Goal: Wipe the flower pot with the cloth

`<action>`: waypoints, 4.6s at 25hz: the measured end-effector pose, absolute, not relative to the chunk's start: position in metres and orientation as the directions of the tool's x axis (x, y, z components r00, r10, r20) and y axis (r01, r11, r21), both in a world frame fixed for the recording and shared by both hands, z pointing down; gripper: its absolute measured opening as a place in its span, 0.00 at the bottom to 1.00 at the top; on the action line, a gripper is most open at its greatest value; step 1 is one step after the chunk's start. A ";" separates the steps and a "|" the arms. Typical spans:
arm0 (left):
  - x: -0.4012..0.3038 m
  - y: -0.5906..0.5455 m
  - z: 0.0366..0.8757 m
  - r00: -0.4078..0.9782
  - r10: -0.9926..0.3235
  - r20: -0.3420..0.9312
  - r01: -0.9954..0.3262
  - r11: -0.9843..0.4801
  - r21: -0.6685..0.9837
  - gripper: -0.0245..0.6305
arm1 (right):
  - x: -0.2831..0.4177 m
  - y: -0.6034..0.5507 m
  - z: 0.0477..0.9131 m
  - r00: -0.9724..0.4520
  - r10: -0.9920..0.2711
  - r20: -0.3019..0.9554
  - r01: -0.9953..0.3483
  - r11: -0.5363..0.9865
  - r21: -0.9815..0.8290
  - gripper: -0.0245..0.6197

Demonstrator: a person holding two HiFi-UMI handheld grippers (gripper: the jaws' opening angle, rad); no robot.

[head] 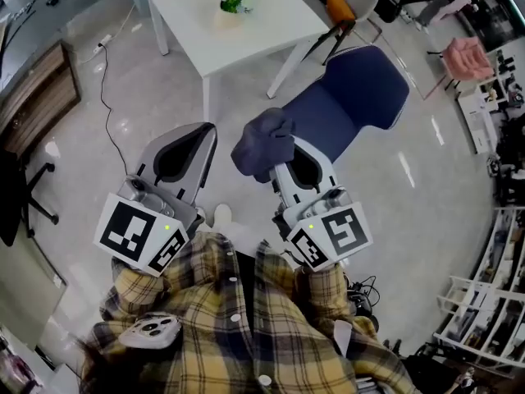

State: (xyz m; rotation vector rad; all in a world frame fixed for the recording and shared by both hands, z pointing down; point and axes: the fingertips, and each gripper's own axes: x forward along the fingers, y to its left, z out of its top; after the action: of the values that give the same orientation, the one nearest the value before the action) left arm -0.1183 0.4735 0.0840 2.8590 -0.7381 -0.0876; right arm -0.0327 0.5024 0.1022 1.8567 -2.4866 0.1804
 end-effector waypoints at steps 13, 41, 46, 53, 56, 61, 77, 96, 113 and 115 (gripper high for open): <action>-0.113 0.469 0.092 0.852 -0.524 0.012 -0.517 -0.836 0.183 0.05 | -0.020 0.498 0.109 -0.313 -0.945 0.096 -0.948 0.304 -0.096 0.09; -0.101 0.205 0.088 0.908 -0.416 0.042 -0.418 -0.896 0.148 0.05 | -0.015 0.250 0.102 -0.188 -0.972 0.142 -0.979 0.174 -0.104 0.09; -0.097 0.173 0.097 0.914 -0.400 0.066 -0.405 -0.900 0.162 0.05 | -0.012 0.221 0.110 -0.169 -0.971 0.169 -0.982 0.150 -0.118 0.09; -0.086 0.131 0.114 0.902 -0.421 0.101 -0.432 -0.885 0.175 0.05 | 0.000 0.175 0.122 -0.192 -0.962 0.195 -0.976 0.167 -0.138 0.09; -0.080 0.108 0.121 0.887 -0.448 0.109 -0.461 -0.869 0.180 0.05 | 0.007 0.148 0.125 -0.223 -0.955 0.195 -0.970 0.199 -0.138 0.09; -0.060 0.065 0.125 0.858 -0.503 0.103 -0.513 -0.840 0.178 0.05 | 0.026 0.101 0.121 -0.287 -0.941 0.181 -0.955 0.268 -0.123 0.09; 0.007 -0.031 0.133 0.676 -0.720 0.154 -0.736 -0.654 0.175 0.05 | 0.152 -0.018 0.079 -0.457 -0.881 0.125 -0.887 0.440 -0.142 0.09; 0.007 -0.058 0.210 0.664 -0.686 0.296 -0.745 -0.643 0.179 0.05 | 0.248 -0.046 0.111 -0.255 -0.949 0.185 -0.954 0.217 -0.205 0.09; 0.018 -0.038 0.324 0.708 -0.566 0.422 -0.682 -0.703 0.201 0.16 | 0.213 -0.030 0.284 -0.373 -0.829 0.417 -0.912 0.245 -0.329 0.09; 0.022 -0.035 0.335 0.713 -0.551 0.434 -0.672 -0.714 0.197 0.21 | 0.208 -0.031 0.296 -0.390 -0.817 0.425 -0.903 0.250 -0.349 0.09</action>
State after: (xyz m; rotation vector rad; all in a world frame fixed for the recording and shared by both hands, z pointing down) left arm 0.0222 -0.0352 0.3353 2.5787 -0.9536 0.4950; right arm 0.2081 -0.0309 0.2956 1.6366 -2.3551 0.8275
